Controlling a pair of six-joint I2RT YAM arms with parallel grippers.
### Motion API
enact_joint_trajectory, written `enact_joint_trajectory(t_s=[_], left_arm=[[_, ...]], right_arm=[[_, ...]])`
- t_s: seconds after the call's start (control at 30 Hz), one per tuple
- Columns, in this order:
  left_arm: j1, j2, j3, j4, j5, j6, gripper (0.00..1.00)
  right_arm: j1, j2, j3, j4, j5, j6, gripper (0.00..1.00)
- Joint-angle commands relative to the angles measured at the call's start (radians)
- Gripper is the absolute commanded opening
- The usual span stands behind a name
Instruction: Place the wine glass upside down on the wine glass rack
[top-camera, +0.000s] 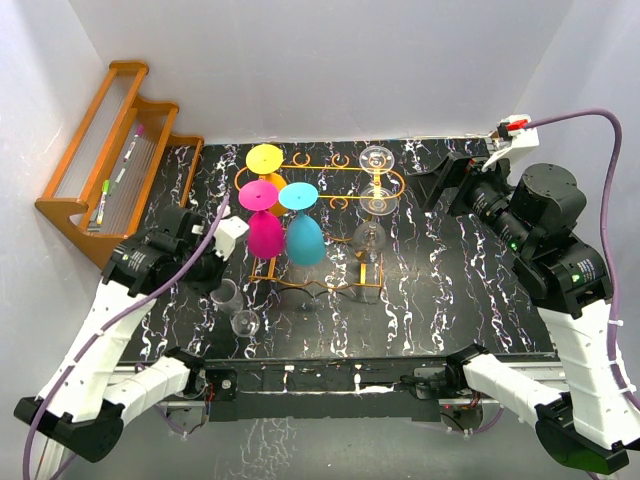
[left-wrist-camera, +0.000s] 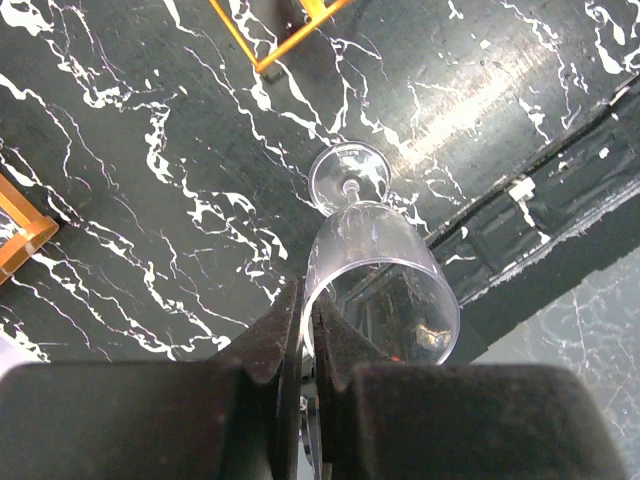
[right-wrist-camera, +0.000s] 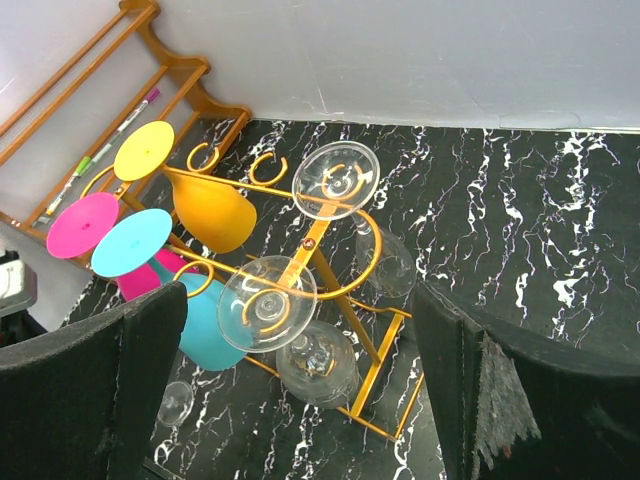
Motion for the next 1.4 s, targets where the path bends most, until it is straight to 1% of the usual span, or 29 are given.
enact_joint_trajectory(t_s=[0.0,0.1,0.2,0.3,0.43,0.53,0.57,0.6,0.7,0.77,1.0,1.07,1.13,1.23,1.3,1.37], left_arm=[[0.004,-0.062,0.064,-0.094,0.042,0.037,0.0],[0.004,-0.081,0.177,-0.144,0.058,0.068,0.0],[0.004,-0.053,0.378,-0.174,0.058,0.091,0.0],[0.004,0.0,0.592,-0.157,0.036,0.111,0.0],[0.004,0.107,0.851,-0.139,0.014,0.186,0.0],[0.004,0.234,1.139,-0.233,0.007,0.278,0.0],[0.005,0.263,1.209,-0.259,0.004,0.301,0.0],[0.008,0.267,1.235,-0.261,-0.006,0.337,0.0],[0.028,0.23,1.206,-0.235,-0.032,0.435,0.0],[0.045,0.202,1.181,-0.214,-0.045,0.473,0.0],[0.093,0.127,1.163,-0.11,-0.054,0.535,0.0],[0.106,0.09,1.14,-0.032,-0.055,0.537,0.0],[0.11,0.016,1.037,0.136,-0.055,0.53,0.0],[0.138,-0.115,0.794,0.463,-0.029,0.556,0.0],[0.157,-0.186,0.637,0.689,0.003,0.565,0.0],[0.183,-0.236,0.513,0.891,0.049,0.555,0.0]], right_arm=[[-0.003,-0.008,0.023,0.057,0.003,0.015,0.98],[-0.004,-0.01,0.007,0.071,-0.007,0.026,0.98],[-0.004,-0.001,-0.006,0.083,-0.019,0.042,0.98],[-0.004,0.017,-0.005,0.113,-0.042,0.063,0.98],[-0.003,0.083,0.075,0.133,-0.076,0.077,0.98],[-0.003,0.133,0.165,0.136,-0.082,0.076,0.98],[-0.003,0.146,0.191,0.136,-0.083,0.076,0.98],[-0.003,0.154,0.21,0.135,-0.084,0.075,0.98],[-0.004,0.166,0.235,0.147,-0.09,0.083,0.98],[-0.003,0.166,0.234,0.161,-0.093,0.092,0.98],[-0.004,0.188,0.227,0.209,-0.125,0.124,0.98],[-0.004,0.198,0.232,0.228,-0.147,0.137,0.98],[-0.003,0.222,0.245,0.248,-0.183,0.154,0.98],[-0.003,0.28,0.279,0.302,-0.289,0.214,0.98],[-0.004,0.337,0.312,0.357,-0.383,0.297,0.98],[-0.001,0.393,0.33,0.444,-0.476,0.404,0.97]])
